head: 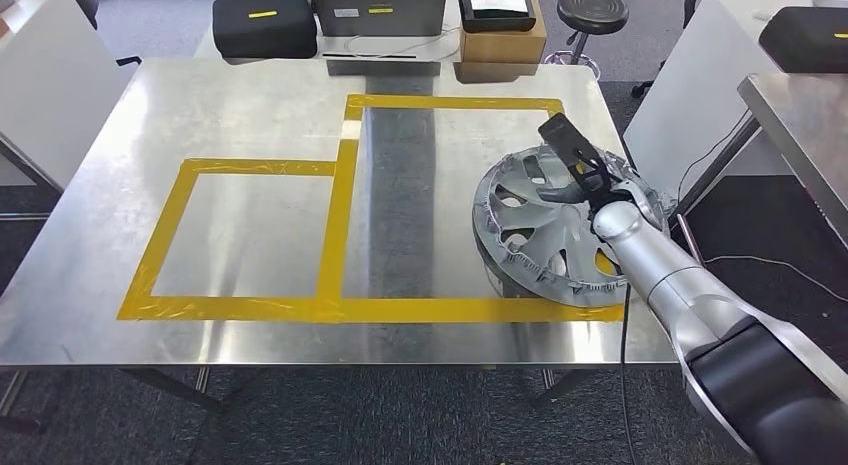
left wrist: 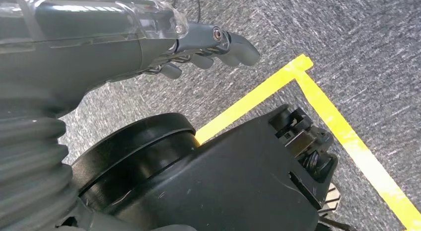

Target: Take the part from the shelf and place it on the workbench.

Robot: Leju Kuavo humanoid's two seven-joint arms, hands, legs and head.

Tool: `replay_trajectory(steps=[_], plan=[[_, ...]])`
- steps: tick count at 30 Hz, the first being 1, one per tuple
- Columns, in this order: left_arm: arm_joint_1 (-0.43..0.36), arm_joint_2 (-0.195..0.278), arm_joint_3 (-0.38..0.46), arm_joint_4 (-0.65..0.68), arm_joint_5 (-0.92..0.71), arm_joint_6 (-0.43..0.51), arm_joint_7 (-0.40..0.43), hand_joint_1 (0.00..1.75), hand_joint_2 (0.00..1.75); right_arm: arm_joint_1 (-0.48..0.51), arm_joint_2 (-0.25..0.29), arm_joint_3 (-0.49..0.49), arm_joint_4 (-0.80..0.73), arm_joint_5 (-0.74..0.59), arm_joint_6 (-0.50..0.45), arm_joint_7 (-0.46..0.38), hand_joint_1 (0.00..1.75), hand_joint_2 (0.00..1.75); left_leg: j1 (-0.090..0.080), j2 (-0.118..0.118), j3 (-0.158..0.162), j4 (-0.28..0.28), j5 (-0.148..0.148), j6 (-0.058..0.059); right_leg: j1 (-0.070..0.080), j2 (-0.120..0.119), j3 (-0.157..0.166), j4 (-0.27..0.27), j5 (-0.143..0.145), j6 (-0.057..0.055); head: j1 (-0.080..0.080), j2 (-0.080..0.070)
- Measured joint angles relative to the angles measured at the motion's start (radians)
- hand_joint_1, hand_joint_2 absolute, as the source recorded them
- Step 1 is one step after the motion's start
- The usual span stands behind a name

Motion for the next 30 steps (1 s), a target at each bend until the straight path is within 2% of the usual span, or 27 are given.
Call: replay_trajectory(steps=[7, 20, 22, 23, 26, 28, 30], plan=[[-0.001, -0.001, -0.004, 0.0, -0.001, 0.0, 0.0, 0.0, 1.75, 0.0, 0.078, 0.022, 0.028, -0.002, 0.005, -0.009, 0.0, 1.75, 0.0, -0.016, -0.001, 0.0, 0.0, 0.0, 0.0, -0.003, 0.0, 0.0, 0.0, 0.0, 0.0, 0.0], [-0.001, -0.001, -0.004, 0.0, 0.002, -0.001, 0.001, 0.0, 1.75, 0.0, 0.125, 0.047, 0.06, 0.0, 0.012, -0.019, 0.0, 1.75, 0.0, -0.035, -0.003, 0.0, 0.002, -0.002, -0.001, -0.015, 0.001, -0.001, 0.0, 0.0, 0.0, 0.0], [-0.001, -0.001, -0.004, 0.0, 0.009, 0.001, 0.0, 0.0, 1.75, 0.0, 0.136, 0.049, 0.064, -0.02, -0.014, -0.065, 0.0, 1.75, 0.0, -0.035, -0.004, 0.0, 0.002, -0.002, -0.001, -0.015, 0.001, -0.001, 0.0, 0.0, 0.0, 0.0], [0.0, -0.001, -0.004, 0.0, 0.014, 0.003, -0.001, 0.0, 1.75, 0.0, 0.142, 0.047, 0.064, -0.041, -0.042, -0.115, 0.0, 1.75, 0.0, -0.035, -0.004, 0.0, 0.002, -0.002, -0.001, -0.015, 0.001, -0.001, 0.0, 0.0, 0.0, 0.0], [0.001, -0.001, -0.004, 0.0, 0.032, 0.02, -0.002, 0.0, 1.75, -0.001, 0.166, 0.029, 0.028, -0.147, -0.168, -0.344, 0.0, 1.75, 0.0, -0.032, -0.004, 0.0, 0.003, -0.003, -0.001, -0.015, 0.002, 0.0, 0.0, 0.0, 0.0, 0.0], [0.003, -0.001, -0.004, 0.0, 0.052, 0.041, -0.013, 0.0, 1.75, 0.015, 0.179, 0.008, -0.06, -0.226, -0.253, -0.451, 0.0, 1.75, 0.001, -0.03, -0.002, 0.0, 0.003, -0.003, 0.0, -0.015, 0.002, 0.0, -0.001, -0.001, -0.001, 0.0], [0.005, -0.002, -0.003, 0.0, 0.082, 0.074, -0.043, 0.0, 1.75, 0.08, 0.186, -0.011, -0.221, -0.248, -0.33, -0.475, 0.0, 1.75, 0.002, -0.033, 0.001, 0.0, 0.002, -0.004, 0.001, -0.017, 0.006, -0.001, -0.003, -0.003, -0.001, 0.0]])
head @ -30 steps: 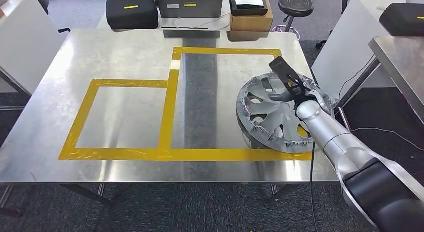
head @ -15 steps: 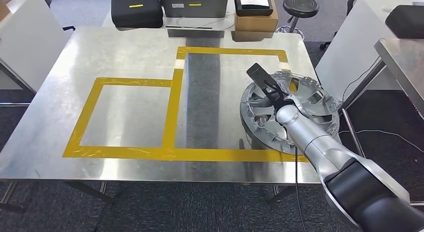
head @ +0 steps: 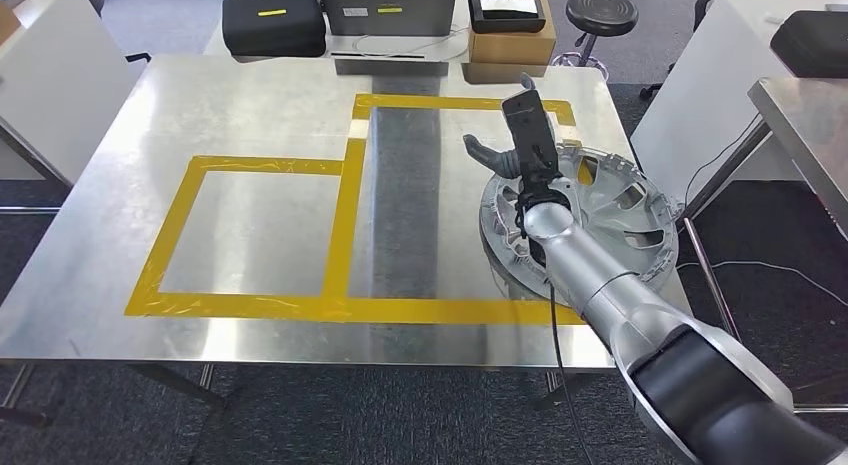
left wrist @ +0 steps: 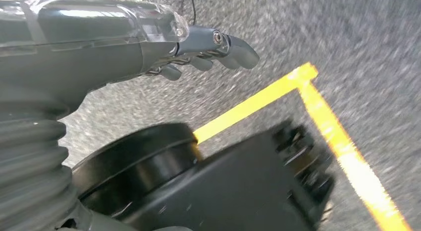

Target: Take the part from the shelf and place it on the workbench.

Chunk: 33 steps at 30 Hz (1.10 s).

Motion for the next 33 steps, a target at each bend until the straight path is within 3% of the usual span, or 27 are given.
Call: replay_trajectory(steps=[1, 4, 5, 8, 13, 19, 26, 33], plan=[[0.001, 0.0, 0.001, 0.0, 0.015, 0.016, -0.016, 0.0, 1.75, 0.055, 0.0, -0.007, -0.11, 0.021, -0.04, 0.008, 0.0, 1.75, 0.001, -0.004, 0.002, 0.0, 0.0, -0.001, 0.0, -0.003, 0.002, 0.0, -0.002, -0.001, 0.0, 0.0], [0.006, 0.002, 0.003, 0.0, 0.045, 0.037, -0.037, 0.0, 0.44, 0.244, -0.02, -0.024, -0.481, 0.135, -0.141, 0.024, 0.0, 0.44, 0.002, -0.022, 0.004, 0.001, -0.002, -0.002, 0.0, -0.014, 0.005, -0.002, -0.008, 0.001, -0.001, 0.0], [0.009, 0.003, 0.003, 0.001, 0.053, 0.039, -0.038, 0.0, 0.0, 0.301, -0.032, -0.033, -0.594, 0.16, -0.157, 0.006, 0.0, 0.44, 0.002, -0.028, 0.004, 0.001, -0.002, -0.002, -0.001, -0.018, 0.006, -0.003, -0.009, 0.001, -0.001, 0.0], [0.019, 0.008, 0.007, 0.002, 0.077, 0.035, -0.035, 0.0, 0.0, 0.444, -0.07, -0.072, -0.869, 0.178, -0.167, -0.073, 0.0, 1.75, 0.003, -0.04, 0.007, 0.001, -0.004, -0.005, -0.001, -0.025, 0.011, -0.005, -0.013, 0.003, 0.001, 0.0], [0.024, 0.019, 0.023, 0.005, 0.113, 0.024, -0.032, 0.0, 0.0, 0.606, -0.121, -0.129, -1.187, 0.173, -0.166, -0.12, 0.0, 1.75, 0.003, -0.042, 0.008, 0.001, -0.006, -0.006, -0.001, -0.024, 0.012, -0.006, -0.013, 0.003, 0.001, 0.0], [0.024, 0.026, 0.032, 0.007, 0.119, 0.019, -0.034, 0.0, 0.0, 0.686, -0.162, -0.169, -1.405, 0.167, -0.165, -0.121, 0.0, 1.75, 0.003, -0.038, 0.009, 0.0, -0.006, -0.006, -0.001, -0.022, 0.013, -0.006, -0.013, 0.004, 0.0, 0.0], [0.024, 0.031, 0.039, 0.008, 0.118, 0.022, -0.048, 0.0, 0.0, 0.728, -0.187, -0.195, -1.54, 0.148, -0.162, -0.124, 0.0, 1.75, 0.002, -0.028, 0.009, 0.001, -0.007, -0.005, -0.001, -0.019, 0.013, -0.007, -0.012, 0.005, -0.001, 0.0], [0.024, 0.034, 0.051, 0.008, 0.11, 0.025, -0.043, 0.0, 0.0, 0.758, -0.192, -0.208, -1.583, 0.12, -0.149, -0.131, 0.0, 1.75, -0.009, -0.014, 0.01, 0.002, -0.013, 0.008, -0.009, -0.011, 0.015, -0.01, -0.007, 0.015, -0.004, 0.0]])
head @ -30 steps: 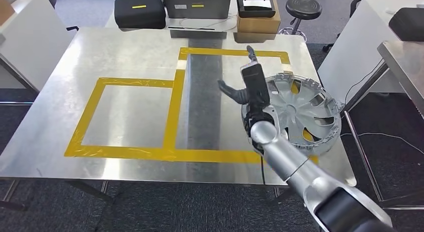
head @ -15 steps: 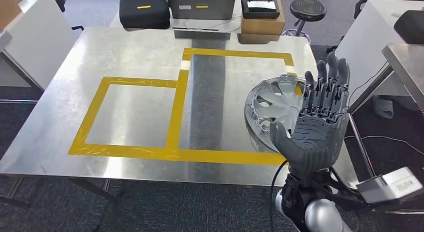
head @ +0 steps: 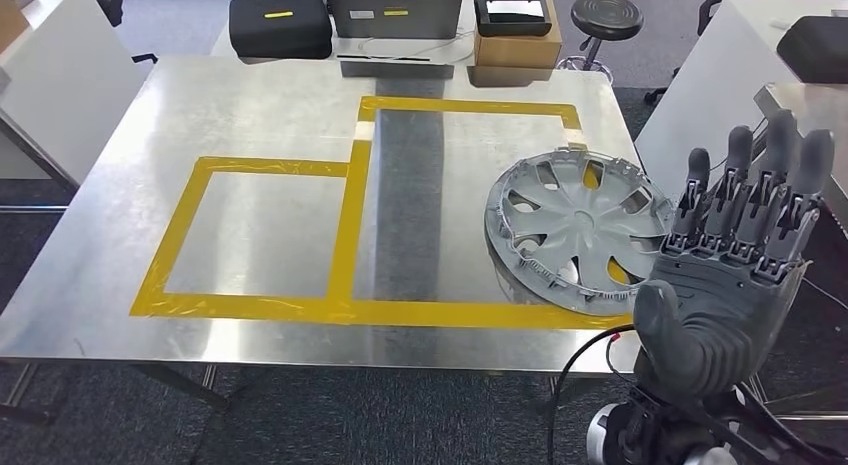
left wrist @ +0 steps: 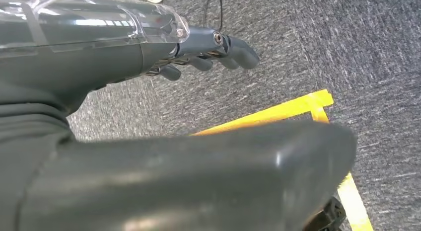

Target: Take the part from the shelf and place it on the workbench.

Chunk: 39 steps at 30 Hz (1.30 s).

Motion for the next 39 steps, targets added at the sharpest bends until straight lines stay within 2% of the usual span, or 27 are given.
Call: replay_trajectory(steps=[2, 4, 6, 7, 8, 9, 10, 12, 13, 14, 17, 18, 19, 22, 23, 24, 25, 27, 29, 30, 32, 33, 34, 35, 37, 38, 39], plan=[[0.0, 0.001, 0.0, 0.0, -0.003, -0.001, 0.004, 0.0, 0.0, 0.003, -0.001, -0.007, -0.006, -0.003, 0.004, 0.0, 0.0, 1.75, 0.001, -0.001, 0.001, -0.006, 0.006, 0.008, -0.002, 0.005, 0.002, 0.003, -0.003, 0.005, -0.001, 0.0], [-0.003, 0.002, 0.001, 0.0, -0.005, -0.003, 0.007, 0.0, 0.0, 0.01, -0.003, -0.014, -0.012, -0.006, 0.009, 0.0, 0.0, 1.75, 0.007, -0.006, 0.003, -0.014, 0.013, 0.017, -0.004, 0.037, -0.015, 0.052, -0.045, 0.008, 0.003, 0.0], [-0.006, 0.002, 0.001, 0.0, -0.006, -0.005, 0.009, 0.0, 0.0, 0.022, -0.008, -0.016, -0.014, -0.01, 0.011, 0.002, 0.0, 1.75, 0.007, -0.015, 0.002, -0.017, 0.017, 0.022, -0.005, 0.071, -0.066, 0.178, -0.12, 0.01, 0.012, 0.0], [-0.006, 0.002, 0.001, 0.0, -0.007, -0.006, 0.011, 0.0, 0.0, 0.028, -0.009, -0.017, -0.014, -0.01, 0.012, 0.004, 0.0, 1.75, 0.006, -0.02, 0.001, -0.017, 0.018, 0.023, -0.005, 0.078, -0.092, 0.244, -0.146, 0.01, 0.015, 0.0], [-0.007, 0.002, 0.001, 0.0, -0.008, -0.007, 0.013, 0.0, 0.0, 0.033, -0.011, -0.018, -0.014, -0.01, 0.013, 0.006, 0.0, 1.75, 0.004, -0.026, 0.0, -0.017, 0.02, 0.023, -0.004, 0.081, -0.108, 0.286, -0.155, 0.009, 0.015, 0.0], [-0.007, 0.002, 0.001, 0.0, -0.009, -0.007, 0.015, 0.0, 0.0, 0.037, -0.012, -0.019, -0.014, -0.008, 0.014, 0.008, 0.0, 1.75, 0.003, -0.032, 0.0, -0.017, 0.021, 0.022, -0.004, 0.082, -0.108, 0.288, -0.141, 0.007, 0.016, 0.0], [-0.007, 0.003, 0.001, 0.0, -0.01, -0.007, 0.018, 0.0, 0.0, 0.041, -0.014, -0.019, -0.014, -0.004, 0.016, 0.013, 0.0, 1.75, 0.002, -0.038, 0.0, -0.017, 0.023, 0.02, -0.003, 0.082, -0.092, 0.254, -0.109, 0.003, 0.016, 0.0], [-0.007, 0.003, 0.001, 0.0, -0.013, -0.005, 0.021, 0.0, 0.0, 0.046, -0.015, -0.019, -0.014, 0.006, 0.02, 0.027, 0.0, 1.75, 0.0, -0.048, 0.0, -0.016, 0.028, 0.014, 0.0, 0.082, -0.03, 0.116, -0.035, -0.008, 0.017, 0.0], [-0.007, 0.003, 0.001, 0.0, -0.015, -0.003, 0.021, 0.0, 0.0, 0.048, -0.015, -0.019, -0.014, 0.011, 0.023, 0.033, 0.0, 1.75, 0.0, -0.052, -0.002, -0.016, 0.031, 0.009, 0.002, 0.083, -0.005, 0.058, -0.014, -0.014, 0.017, 0.0], [-0.007, 0.004, 0.001, 0.0, -0.016, -0.001, 0.02, 0.0, 0.0, 0.049, -0.015, -0.019, -0.014, 0.015, 0.025, 0.038, 0.0, 1.75, 0.0, -0.054, -0.005, -0.016, 0.036, 0.002, 0.004, 0.084, 0.009, 0.022, -0.004, -0.018, 0.016, 0.0], [-0.007, 0.006, 0.001, 0.0, -0.019, 0.005, 0.013, 0.0, 0.0, 0.052, -0.015, -0.017, -0.014, 0.022, 0.032, 0.044, 0.0, 1.75, 0.004, -0.051, -0.013, -0.018, 0.046, -0.019, 0.008, 0.084, 0.006, 0.001, 0.007, -0.033, 0.013, 0.0], [-0.007, 0.007, 0.001, 0.0, -0.021, 0.007, 0.012, 0.0, 0.0, 0.053, -0.015, -0.016, -0.013, 0.022, 0.034, 0.045, 0.0, 1.75, 0.004, -0.044, -0.019, -0.009, 0.033, -0.025, 0.007, 0.082, 0.001, -0.004, 0.015, -0.04, 0.011, 0.0], [-0.007, 0.008, 0.001, 0.0, -0.023, 0.007, 0.011, 0.0, 0.0, 0.054, -0.015, -0.016, -0.012, 0.022, 0.037, 0.045, 0.0, 1.75, 0.005, -0.036, -0.03, 0.016, 0.005, -0.03, 0.006, 0.08, -0.006, -0.009, 0.025, -0.048, 0.006, 0.0], [-0.011, 0.012, 0.001, 0.0, -0.03, 0.007, 0.011, 0.0, 0.0, 0.059, -0.015, -0.015, -0.009, 0.022, 0.046, 0.046, 0.0, 1.75, 0.012, -0.024, -0.085, 0.187, -0.122, -0.042, 0.005, 0.077, -0.037, -0.011, 0.05, -0.057, -0.014, 0.0], [-0.012, 0.013, 0.0, 0.0, -0.033, 0.007, 0.011, 0.0, 0.0, 0.061, -0.015, -0.015, -0.008, 0.022, 0.048, 0.046, 0.0, 1.75, 0.013, -0.024, -0.093, 0.235, -0.141, -0.046, 0.006, 0.077, -0.049, -0.009, 0.057, -0.056, -0.019, 0.0], [-0.012, 0.014, 0.0, 0.0, -0.035, 0.007, 0.012, 0.0, 0.0, 0.062, -0.015, -0.014, -0.007, 0.021, 0.05, 0.046, 0.0, 1.75, 0.015, -0.024, -0.086, 0.252, -0.139, -0.049, 0.005, 0.076, -0.06, -0.006, 0.064, -0.054, -0.024, 0.0], [-0.013, 0.015, 0.0, 0.0, -0.036, 0.006, 0.012, 0.0, 0.0, 0.062, -0.014, -0.014, -0.006, 0.021, 0.051, 0.046, 0.0, 1.75, 0.016, -0.024, -0.061, 0.233, -0.12, -0.051, 0.005, 0.076, -0.071, -0.002, 0.07, -0.051, -0.028, 0.0], [-0.016, 0.018, 0.0, 0.0, -0.038, 0.006, 0.012, 0.0, 0.0, 0.063, -0.014, -0.013, -0.003, 0.021, 0.052, 0.046, 0.0, 1.75, 0.02, -0.025, 0.034, 0.101, -0.073, -0.053, 0.002, 0.076, -0.089, 0.008, 0.078, -0.043, -0.035, 0.0], [-0.022, 0.019, 0.0, 0.0, -0.039, 0.006, 0.012, 0.0, 0.0, 0.063, -0.014, -0.012, -0.002, 0.021, 0.053, 0.046, 0.0, 1.75, 0.019, -0.028, 0.105, -0.013, -0.059, -0.048, 0.003, 0.077, -0.1, 0.018, 0.086, -0.032, -0.038, 0.0], [-0.024, 0.02, 0.0, 0.0, -0.039, 0.006, 0.012, 0.0, 0.0, 0.063, -0.014, -0.012, -0.002, 0.021, 0.054, 0.046, 0.0, 1.75, 0.017, -0.03, 0.115, -0.034, -0.063, -0.043, 0.004, 0.077, -0.103, 0.02, 0.091, -0.026, -0.038, 0.0], [-0.026, 0.021, 0.0, 0.0, -0.04, 0.006, 0.012, 0.0, 0.0, 0.063, -0.013, -0.012, -0.001, 0.022, 0.055, 0.046, 0.0, 1.75, 0.014, -0.031, 0.106, -0.036, -0.054, -0.025, 0.001, 0.078, -0.106, 0.02, 0.101, -0.013, -0.035, 0.0], [-0.027, 0.022, 0.0, 0.0, -0.04, 0.006, 0.012, 0.0, 0.0, 0.064, -0.013, -0.012, 0.0, 0.021, 0.055, 0.046, 0.0, 1.75, 0.014, -0.03, 0.099, -0.036, -0.046, -0.014, 0.0, 0.079, -0.111, 0.026, 0.093, -0.008, -0.035, 0.0], [-0.027, 0.023, 0.0, 0.0, -0.04, 0.006, 0.013, 0.0, 0.0, 0.064, -0.014, -0.012, 0.0, 0.021, 0.055, 0.046, 0.0, 1.75, 0.013, -0.029, 0.091, -0.037, -0.037, -0.003, -0.002, 0.08, -0.12, 0.048, 0.067, -0.003, -0.032, 0.0], [-0.029, 0.023, 0.0, 0.0, -0.04, 0.006, 0.013, 0.0, 0.0, 0.064, -0.014, -0.012, 0.0, 0.021, 0.055, 0.046, 0.0, 1.75, 0.013, -0.028, 0.08, -0.038, -0.027, 0.007, -0.002, 0.081, -0.133, 0.088, 0.025, 0.0, -0.028, 0.0], [-0.03, 0.023, 0.0, 0.0, -0.04, 0.006, 0.013, 0.0, 0.0, 0.065, -0.014, -0.012, 0.001, 0.021, 0.055, 0.046, 0.0, 1.75, 0.007, -0.028, 0.054, -0.037, -0.007, 0.017, -0.001, 0.082, -0.165, 0.216, -0.071, 0.003, -0.018, 0.0], [-0.029, 0.023, 0.0, 0.0, -0.04, 0.006, 0.013, 0.0, 0.0, 0.065, -0.014, -0.012, 0.001, 0.021, 0.055, 0.046, 0.0, 1.75, 0.002, -0.028, 0.041, -0.036, 0.004, 0.02, -0.001, 0.082, -0.173, 0.272, -0.098, 0.002, -0.014, 0.0], [-0.029, 0.024, 0.0, 0.0, -0.04, 0.006, 0.013, 0.0, 0.0, 0.065, -0.014, -0.012, 0.002, 0.021, 0.055, 0.046, 0.0, 1.75, -0.003, -0.028, 0.027, -0.036, 0.014, 0.022, 0.0, 0.082, -0.169, 0.302, -0.103, -0.002, -0.01, 0.0]])
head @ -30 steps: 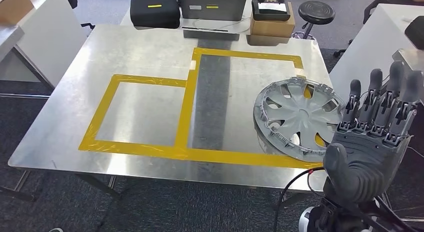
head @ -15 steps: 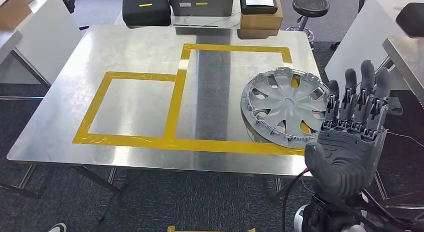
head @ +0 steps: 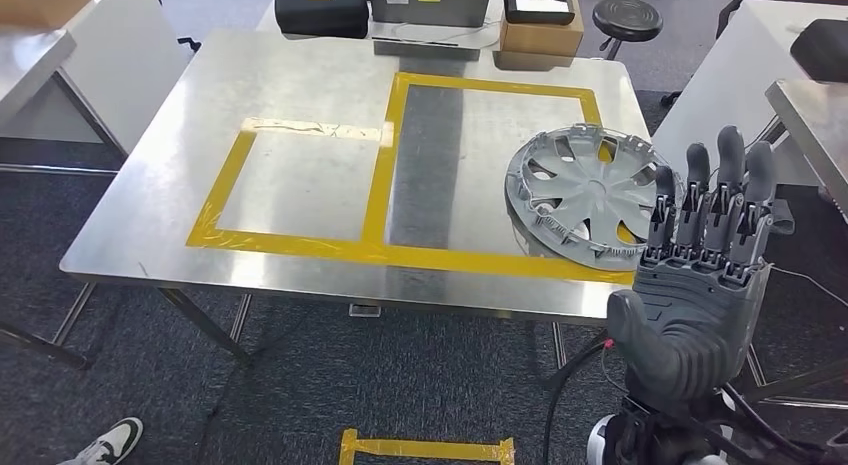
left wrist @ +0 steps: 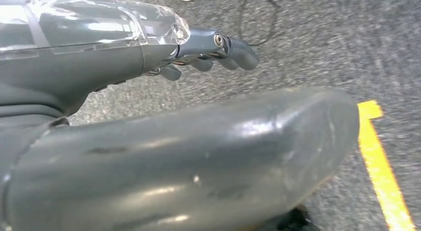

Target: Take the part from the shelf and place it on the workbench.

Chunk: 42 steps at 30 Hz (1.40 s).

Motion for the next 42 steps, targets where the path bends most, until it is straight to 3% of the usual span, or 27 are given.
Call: replay_trajectory(steps=[1, 2, 3, 5, 7, 9, 10, 13, 14, 15, 16, 18, 19, 21, 22, 24, 26, 29, 30, 31, 32, 34, 36, 37, 39, 40, 42], plan=[[0.0, 0.0, 0.0, 0.0, 0.0, 0.0, 0.0, 0.0, 0.0, 0.0, 0.0, 0.0, 0.001, 0.0, 0.0, 0.0, 0.0, 1.75, -0.005, 0.0, -0.013, 0.0, 0.01, 0.002, 0.003, 0.0, 0.019, -0.005, 0.015, -0.007, 0.003, 0.0], [0.0, 0.0, 0.0, 0.0, 0.0, 0.0, 0.0, 0.0, 0.0, 0.0, 0.0, 0.0, 0.002, 0.0, 0.0, 0.0, 0.0, 1.75, -0.01, 0.0, -0.024, 0.0, 0.019, 0.003, 0.007, 0.001, 0.056, -0.052, 0.042, -0.017, 0.007, 0.0], [0.0, 0.0, 0.0, 0.0, 0.0, 0.0, 0.0, 0.0, 0.0, 0.0, 0.0, 0.0, 0.003, 0.0, 0.0, 0.0, 0.0, 1.75, -0.014, 0.0, -0.033, 0.0, 0.028, 0.003, 0.015, 0.002, 0.107, -0.124, 0.068, -0.031, 0.01, 0.0], [0.0, -0.002, 0.0, 0.0, -0.002, 0.0, -0.001, 0.0, 0.0, -0.002, 0.0, 0.0, 0.004, 0.0, 0.001, 0.0, 0.0, 1.75, -0.02, 0.0, -0.046, 0.0, 0.045, 0.0, 0.03, 0.001, 0.199, -0.274, 0.087, -0.055, 0.012, 0.0], [0.0, -0.004, 0.0, 0.0, -0.006, -0.001, -0.001, 0.0, 0.0, -0.003, 0.0, 0.0, 0.004, 0.001, 0.002, 0.0, 0.0, 1.75, -0.017, 0.002, -0.051, -0.001, 0.061, -0.008, 0.039, 0.0, 0.23, -0.333, 0.087, -0.063, 0.012, 0.0], [0.0, -0.005, 0.0, 0.0, -0.011, -0.002, -0.001, 0.0, 0.0, -0.003, 0.0, 0.0, 0.004, 0.001, 0.002, 0.0, 0.0, 1.75, -0.013, 0.004, -0.057, 0.001, 0.064, -0.019, 0.04, -0.002, 0.221, -0.343, 0.108, -0.066, 0.017, 0.0], [0.001, -0.005, 0.0, 0.0, -0.014, -0.003, 0.0, 0.0, 0.0, -0.002, 0.0, 0.0, 0.005, 0.002, 0.002, 0.0, 0.0, 1.75, -0.012, 0.003, -0.065, 0.015, 0.042, -0.025, 0.038, -0.004, 0.214, -0.35, 0.121, -0.069, 0.018, 0.0], [0.001, -0.005, 0.0, 0.0, -0.023, -0.004, 0.007, 0.0, 0.0, 0.0, 0.001, 0.001, 0.006, 0.004, -0.002, 0.0, 0.0, 1.75, -0.001, 0.001, -0.109, 0.159, -0.101, -0.046, 0.03, -0.007, 0.173, -0.354, 0.159, -0.073, 0.007, 0.0], [0.001, -0.005, 0.0, 0.0, -0.025, -0.004, 0.009, 0.0, 0.0, 0.001, 0.001, 0.001, 0.006, 0.007, -0.006, 0.0, 0.0, 1.75, 0.005, 0.001, -0.12, 0.221, -0.132, -0.054, 0.028, -0.008, 0.156, -0.352, 0.171, -0.07, 0.004, 0.0], [0.0, -0.005, 0.0, 0.0, -0.027, -0.004, 0.012, 0.0, 0.0, 0.002, 0.001, 0.0, 0.007, 0.01, -0.011, 0.0, 0.0, 1.75, 0.011, 0.001, -0.122, 0.265, -0.138, -0.061, 0.025, -0.008, 0.139, -0.349, 0.182, -0.066, 0.002, 0.0], [0.0, -0.005, 0.0, 0.0, -0.028, -0.004, 0.013, 0.0, 0.0, 0.002, 0.0, 0.0, 0.007, 0.015, -0.019, 0.0, 0.0, 1.75, 0.016, 0.001, -0.11, 0.279, -0.12, -0.068, 0.021, -0.009, 0.12, -0.344, 0.192, -0.06, 0.001, 0.0], [0.0, -0.006, 0.0, 0.0, -0.033, -0.004, 0.015, 0.0, 0.0, 0.003, 0.0, -0.003, 0.007, 0.022, -0.036, 0.002, 0.0, 1.75, 0.03, 0.003, -0.034, 0.205, -0.062, -0.086, 0.012, -0.009, 0.081, -0.322, 0.206, -0.047, -0.002, 0.0], [-0.002, -0.007, -0.001, -0.001, -0.037, -0.005, 0.017, 0.0, 0.0, 0.003, -0.002, -0.007, 0.004, 0.024, -0.043, 0.005, 0.0, 1.75, 0.035, 0.003, 0.019, 0.136, -0.056, -0.095, 0.009, -0.008, 0.063, -0.306, 0.21, -0.04, -0.008, 0.0], [-0.007, -0.009, -0.002, -0.002, -0.051, -0.01, 0.023, 0.0, 0.0, 0.003, -0.006, -0.018, -0.003, 0.027, -0.055, 0.013, 0.0, 1.75, 0.039, 0.001, 0.088, 0.033, -0.083, -0.091, 0.009, -0.006, 0.039, -0.278, 0.216, -0.027, -0.017, 0.0], [-0.009, -0.01, -0.003, -0.002, -0.058, -0.014, 0.026, 0.0, 0.0, 0.003, -0.01, -0.025, -0.008, 0.028, -0.059, 0.017, 0.0, 1.75, 0.036, -0.001, 0.096, 0.015, -0.097, -0.081, 0.009, -0.006, 0.035, -0.273, 0.221, -0.022, -0.018, 0.0], [-0.012, -0.011, -0.004, -0.002, -0.067, -0.018, 0.03, 0.0, 0.0, 0.004, -0.018, -0.034, -0.012, 0.031, -0.065, 0.029, 0.0, 1.75, 0.034, -0.001, 0.082, 0.017, -0.09, -0.053, 0.005, -0.006, 0.03, -0.269, 0.227, -0.011, -0.013, 0.0], [-0.017, -0.011, -0.004, -0.002, -0.071, -0.02, 0.031, 0.0, 0.0, 0.006, -0.025, -0.044, -0.014, 0.032, -0.067, 0.04, 0.0, 1.75, 0.031, -0.001, 0.062, 0.018, -0.069, -0.03, 0.001, -0.004, 0.014, -0.231, 0.176, -0.001, -0.008, 0.0], [-0.03, -0.013, -0.007, -0.003, -0.097, -0.031, 0.029, 0.0, 0.0, 0.005, -0.035, -0.057, -0.02, 0.029, -0.068, 0.048, 0.0, 1.75, 0.02, -0.006, 0.02, 0.02, -0.034, -0.013, 0.001, -0.002, -0.02, -0.055, 0.033, 0.002, 0.006, 0.0], [-0.033, -0.014, -0.011, -0.003, -0.111, -0.038, 0.03, 0.0, 0.0, 0.005, -0.037, -0.058, -0.021, 0.027, -0.068, 0.05, 0.0, 1.75, 0.015, -0.008, 0.005, 0.02, -0.022, -0.01, 0.002, -0.002, -0.021, -0.006, 0.017, -0.002, 0.013, 0.0], [-0.035, -0.015, -0.017, -0.003, -0.125, -0.046, 0.033, 0.0, 0.0, 0.004, -0.038, -0.058, -0.021, 0.025, -0.068, 0.051, 0.0, 1.75, 0.009, -0.009, -0.009, 0.02, -0.011, -0.008, 0.004, -0.001, -0.008, 0.011, 0.023, -0.008, 0.018, 0.0], [-0.036, -0.016, -0.022, -0.003, -0.138, -0.051, 0.037, 0.0, 0.0, 0.004, -0.039, -0.058, -0.021, 0.025, -0.067, 0.052, 0.0, 1.75, 0.003, -0.01, -0.022, 0.02, -0.001, -0.006, 0.008, 0.0, 0.019, -0.009, 0.045, -0.017, 0.022, 0.0], [-0.037, -0.018, -0.032, -0.003, -0.156, -0.055, 0.048, 0.0, 0.0, 0.002, -0.039, -0.057, -0.021, 0.031, -0.066, 0.054, 0.0, 1.75, -0.006, -0.011, -0.042, 0.02, 0.018, -0.005, 0.022, 0.003, 0.112, -0.139, 0.087, -0.047, 0.025, 0.0], [-0.037, -0.02, -0.041, -0.004, -0.165, -0.055, 0.053, 0.0, 0.0, 0.001, -0.039, -0.056, -0.023, 0.037, -0.065, 0.056, 0.0, 1.75, -0.006, -0.01, -0.054, 0.02, 0.036, -0.011, 0.037, 0.005, 0.193, -0.275, 0.091, -0.069, 0.021, 0.0], [-0.036, -0.021, -0.045, -0.004, -0.167, -0.055, 0.054, 0.0, 0.0, 0.0, -0.04, -0.055, -0.025, 0.039, -0.065, 0.056, 0.0, 1.75, -0.002, -0.009, -0.059, 0.018, 0.045, -0.017, 0.043, 0.007, 0.21, -0.309, 0.088, -0.073, 0.021, 0.0], [-0.035, -0.023, -0.051, -0.005, -0.168, -0.056, 0.055, 0.0, 0.0, 0.0, -0.039, -0.054, -0.026, 0.042, -0.065, 0.057, 0.0, 1.75, 0.004, -0.007, -0.065, 0.013, 0.058, -0.028, 0.046, 0.007, 0.21, -0.332, 0.108, -0.072, 0.026, 0.0], [-0.035, -0.023, -0.054, -0.005, -0.168, -0.056, 0.055, 0.0, 0.0, -0.001, -0.039, -0.054, -0.027, 0.042, -0.065, 0.058, 0.0, 1.75, 0.004, -0.005, -0.071, 0.018, 0.047, -0.032, 0.044, 0.005, 0.206, -0.341, 0.122, -0.073, 0.027, 0.0], [-0.035, -0.023, -0.058, -0.005, -0.168, -0.056, 0.056, 0.0, 0.0, -0.001, -0.039, -0.053, -0.027, 0.043, -0.065, 0.06, 0.0, 1.75, 0.005, -0.001, -0.094, 0.079, -0.028, -0.04, 0.037, 0.0, 0.188, -0.355, 0.149, -0.075, 0.02, 0.0]])
